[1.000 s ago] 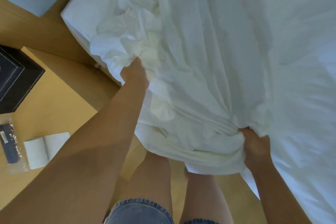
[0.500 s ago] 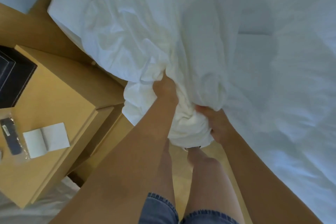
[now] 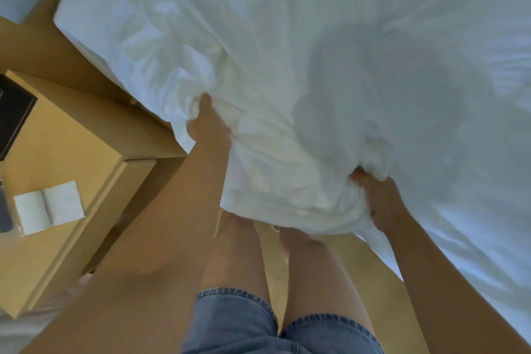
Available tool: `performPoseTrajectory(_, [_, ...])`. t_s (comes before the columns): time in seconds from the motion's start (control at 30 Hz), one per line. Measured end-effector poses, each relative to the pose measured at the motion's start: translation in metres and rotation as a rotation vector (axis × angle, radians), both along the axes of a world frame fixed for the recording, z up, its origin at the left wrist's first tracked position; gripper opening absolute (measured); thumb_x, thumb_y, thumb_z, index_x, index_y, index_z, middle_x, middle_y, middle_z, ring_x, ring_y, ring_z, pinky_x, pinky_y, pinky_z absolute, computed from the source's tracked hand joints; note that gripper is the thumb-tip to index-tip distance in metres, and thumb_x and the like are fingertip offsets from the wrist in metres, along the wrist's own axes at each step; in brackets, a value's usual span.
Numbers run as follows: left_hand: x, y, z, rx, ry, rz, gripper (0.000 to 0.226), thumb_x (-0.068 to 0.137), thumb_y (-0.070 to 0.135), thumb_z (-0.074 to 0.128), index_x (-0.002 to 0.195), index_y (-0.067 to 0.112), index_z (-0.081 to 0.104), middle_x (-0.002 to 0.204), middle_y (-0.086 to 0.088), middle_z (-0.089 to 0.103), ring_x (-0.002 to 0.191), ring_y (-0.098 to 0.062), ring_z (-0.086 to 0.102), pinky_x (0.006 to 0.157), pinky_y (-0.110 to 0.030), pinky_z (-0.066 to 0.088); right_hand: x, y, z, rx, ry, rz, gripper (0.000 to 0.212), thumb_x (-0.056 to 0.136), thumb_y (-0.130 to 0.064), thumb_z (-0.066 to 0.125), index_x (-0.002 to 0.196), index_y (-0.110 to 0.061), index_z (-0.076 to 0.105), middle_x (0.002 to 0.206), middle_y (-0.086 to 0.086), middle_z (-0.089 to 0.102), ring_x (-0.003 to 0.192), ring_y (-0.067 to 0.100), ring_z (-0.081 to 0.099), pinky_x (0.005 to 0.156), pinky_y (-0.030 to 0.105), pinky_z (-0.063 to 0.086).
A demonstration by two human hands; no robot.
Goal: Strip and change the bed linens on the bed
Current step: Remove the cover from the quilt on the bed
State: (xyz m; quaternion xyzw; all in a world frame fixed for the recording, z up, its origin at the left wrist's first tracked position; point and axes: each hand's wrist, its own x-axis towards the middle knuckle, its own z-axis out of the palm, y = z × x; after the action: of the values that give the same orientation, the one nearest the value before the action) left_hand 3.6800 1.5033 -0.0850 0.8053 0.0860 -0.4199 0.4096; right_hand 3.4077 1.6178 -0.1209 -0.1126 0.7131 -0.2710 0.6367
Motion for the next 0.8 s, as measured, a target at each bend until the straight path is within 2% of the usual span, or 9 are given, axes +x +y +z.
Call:
performPoseTrajectory(0.07, [-0.025, 0.025, -0.004, 0.019, 0.087, -0.099, 0.051, 0.075, 0.047, 0.074, 0.111, 0.014, 0.060, 0.080, 0.002, 0.061, 0.069, -0.017, 0.059, 0.065, -0.029, 0.048, 0.010, 0.003, -0.005, 0.012, -0.083, 0.019, 0.012, 0.079, -0.016, 0.070, 0.090, -0.017, 0.073, 0.098, 0.006, 0.073, 0.095, 0.024, 0.067, 0.087, 0.040, 0.052])
performPoseTrajectory(0.1, [-0.043, 0.037, -0.004, 0.036, 0.172, -0.151, 0.058, 0.075, 0.048, 0.074, 0.118, 0.015, 0.054, 0.087, 0.000, 0.062, 0.074, -0.018, 0.061, 0.070, -0.030, 0.051, 0.011, 0.005, -0.007, 0.021, -0.102, 0.022, 0.011, 0.080, -0.017, 0.069, 0.090, -0.018, 0.073, 0.099, 0.007, 0.073, 0.095, 0.024, 0.068, 0.087, 0.040, 0.052])
performPoseTrajectory(0.2, [-0.075, 0.060, -0.018, 0.069, 0.185, -0.265, 0.087, 0.078, 0.047, 0.071, 0.144, 0.009, 0.029, 0.135, -0.005, 0.049, 0.122, -0.027, 0.050, 0.106, -0.042, 0.040, 0.005, 0.009, -0.006, 0.019, -0.055, 0.000, 0.028, 0.079, -0.027, 0.072, 0.105, -0.018, 0.070, 0.101, 0.004, 0.072, 0.095, 0.023, 0.067, 0.088, 0.041, 0.052])
performPoseTrajectory(0.27, [-0.085, 0.065, -0.024, 0.101, 0.098, -0.331, 0.082, 0.083, 0.044, 0.067, 0.143, 0.005, 0.028, 0.140, -0.008, 0.044, 0.128, -0.028, 0.044, 0.110, -0.041, 0.034, 0.000, 0.012, -0.005, -0.014, -0.005, -0.028, 0.036, 0.078, -0.031, 0.073, 0.110, -0.018, 0.066, 0.102, 0.002, 0.071, 0.094, 0.020, 0.066, 0.083, 0.037, 0.053])
performPoseTrajectory(0.4, [-0.086, 0.080, -0.023, 0.176, 0.008, -0.634, 0.058, 0.090, 0.041, 0.055, 0.133, 0.006, 0.038, 0.120, -0.006, 0.051, 0.111, -0.027, 0.051, 0.093, -0.038, 0.044, -0.002, 0.029, -0.002, -0.095, 0.141, 0.029, 0.019, 0.080, -0.032, 0.071, 0.093, -0.025, 0.061, 0.092, -0.004, 0.066, 0.080, 0.008, 0.062, 0.063, 0.024, 0.050])
performPoseTrajectory(0.47, [-0.082, 0.094, -0.022, 0.179, -0.072, -0.834, 0.032, 0.090, 0.033, 0.054, 0.109, 0.008, 0.045, 0.094, -0.001, 0.049, 0.089, -0.024, 0.050, 0.068, -0.028, 0.042, 0.001, 0.041, -0.004, -0.116, 0.236, 0.081, 0.024, 0.081, -0.035, 0.068, 0.095, -0.018, 0.058, 0.089, -0.003, 0.062, 0.077, 0.010, 0.059, 0.064, 0.025, 0.049])
performPoseTrajectory(0.53, [-0.083, 0.109, -0.021, 0.167, -0.138, -1.022, 0.019, 0.087, 0.023, 0.056, 0.092, 0.010, 0.042, 0.085, 0.000, 0.045, 0.077, -0.019, 0.047, 0.057, -0.024, 0.035, 0.005, 0.056, -0.004, -0.127, 0.314, 0.078, 0.028, 0.083, -0.037, 0.066, 0.096, -0.016, 0.053, 0.086, -0.007, 0.057, 0.074, 0.007, 0.054, 0.061, 0.021, 0.043])
performPoseTrajectory(0.67, [-0.098, 0.131, -0.014, 0.126, -0.171, -1.334, 0.019, 0.085, 0.016, 0.057, 0.096, 0.008, 0.045, 0.091, -0.002, 0.046, 0.079, -0.018, 0.046, 0.056, -0.023, 0.033, 0.007, 0.100, 0.006, -0.094, 0.360, -0.031, 0.022, 0.087, -0.029, 0.063, 0.103, -0.018, 0.054, 0.088, -0.012, 0.055, 0.074, 0.004, 0.055, 0.057, 0.013, 0.041])
performPoseTrajectory(0.8, [-0.112, 0.155, 0.003, 0.134, -0.137, -1.653, 0.026, 0.092, 0.020, 0.054, 0.115, 0.009, 0.052, 0.099, 0.003, 0.050, 0.097, -0.020, 0.052, 0.071, -0.022, 0.037, -0.007, 0.163, 0.031, -0.068, 0.462, -0.139, 0.012, 0.088, -0.020, 0.058, 0.099, -0.020, 0.054, 0.081, -0.017, 0.052, 0.071, -0.003, 0.050, 0.053, 0.003, 0.036])
